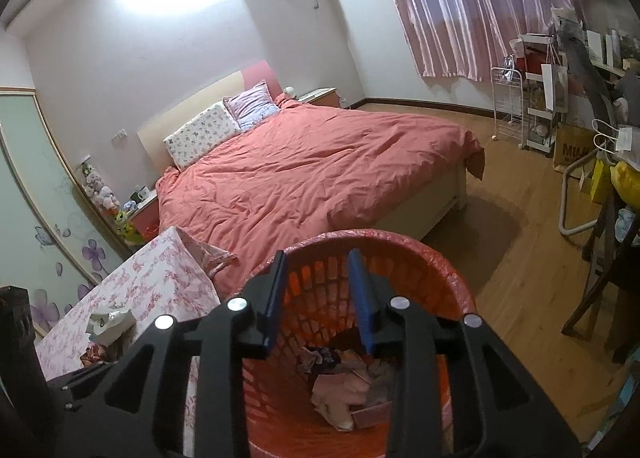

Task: Collect trash
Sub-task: 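Move both open tools back over the remaining bed items, then grasp the brown plaid cloth with the left tool while the right tool grasps the white wipes packet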

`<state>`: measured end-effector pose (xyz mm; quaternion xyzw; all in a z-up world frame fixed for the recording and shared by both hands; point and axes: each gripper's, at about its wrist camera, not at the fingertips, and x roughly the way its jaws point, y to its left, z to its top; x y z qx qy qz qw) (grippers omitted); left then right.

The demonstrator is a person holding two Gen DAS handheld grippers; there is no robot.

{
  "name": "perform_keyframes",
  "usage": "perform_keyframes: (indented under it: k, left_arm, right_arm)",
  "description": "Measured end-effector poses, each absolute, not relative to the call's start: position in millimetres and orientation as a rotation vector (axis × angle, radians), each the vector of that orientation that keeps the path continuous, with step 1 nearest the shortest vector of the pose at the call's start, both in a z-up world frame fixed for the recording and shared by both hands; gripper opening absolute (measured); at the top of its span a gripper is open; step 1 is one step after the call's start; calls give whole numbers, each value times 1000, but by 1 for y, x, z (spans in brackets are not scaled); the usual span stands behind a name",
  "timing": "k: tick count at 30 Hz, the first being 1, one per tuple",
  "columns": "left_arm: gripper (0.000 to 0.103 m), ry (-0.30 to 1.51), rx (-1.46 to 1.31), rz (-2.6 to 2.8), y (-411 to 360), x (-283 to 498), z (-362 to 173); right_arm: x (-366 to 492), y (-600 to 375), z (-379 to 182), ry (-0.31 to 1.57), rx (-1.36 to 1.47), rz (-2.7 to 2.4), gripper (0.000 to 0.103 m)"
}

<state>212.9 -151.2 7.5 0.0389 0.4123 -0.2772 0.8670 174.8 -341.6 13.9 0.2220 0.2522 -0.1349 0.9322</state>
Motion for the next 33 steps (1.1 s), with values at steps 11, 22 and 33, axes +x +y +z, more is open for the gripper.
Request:
perform_keyframes:
  k: [11, 22, 33]
  left_arm:
    - [57, 782, 113, -408, -90, 207, 15]
    - [82, 723, 78, -122, 15, 213, 12]
    - [90, 868, -143, -60, 70, 250, -26]
  right_arm:
    - [166, -305, 29, 494, 398, -229, 43]
    - [156, -241, 43, 460, 279, -205, 59]
    - [151, -190, 41, 461, 174, -178, 78]
